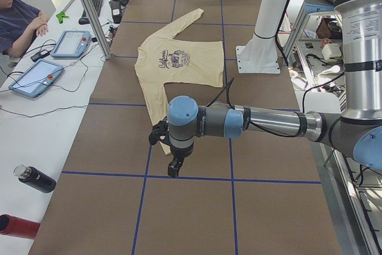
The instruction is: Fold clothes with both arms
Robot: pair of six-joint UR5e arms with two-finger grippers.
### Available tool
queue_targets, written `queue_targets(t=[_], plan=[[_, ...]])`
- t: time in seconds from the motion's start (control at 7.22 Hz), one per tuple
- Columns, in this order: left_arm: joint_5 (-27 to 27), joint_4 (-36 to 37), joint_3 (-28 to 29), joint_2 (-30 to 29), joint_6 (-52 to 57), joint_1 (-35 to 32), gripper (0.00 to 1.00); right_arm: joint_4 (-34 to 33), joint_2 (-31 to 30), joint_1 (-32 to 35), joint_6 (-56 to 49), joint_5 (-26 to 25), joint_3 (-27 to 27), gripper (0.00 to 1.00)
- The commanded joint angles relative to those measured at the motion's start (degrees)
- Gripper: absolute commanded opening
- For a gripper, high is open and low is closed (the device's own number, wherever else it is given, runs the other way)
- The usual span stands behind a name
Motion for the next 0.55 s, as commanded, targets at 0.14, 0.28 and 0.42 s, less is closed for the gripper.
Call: queue_targets(t=[0.14, 0.28, 0.42], plan=[[0.1, -11.1, 0.9, -6.3, -0.6, 0.2, 1.00, 21.5, 0.4, -17.2, 32.3, -4.5, -0.3, 1.00], [0.0, -11.4, 1.2, -6.4, -0.6, 0.2, 1.00, 25.1, 0.4, -21.9, 38.0, -7.8, -1.9, 1.00], [0.1, -11.5, 1.3, -6.4, -0.6, 0.2, 1.00, 29.4, 0.4, -26.0, 41.6, -11.8, -4.4, 0.98]])
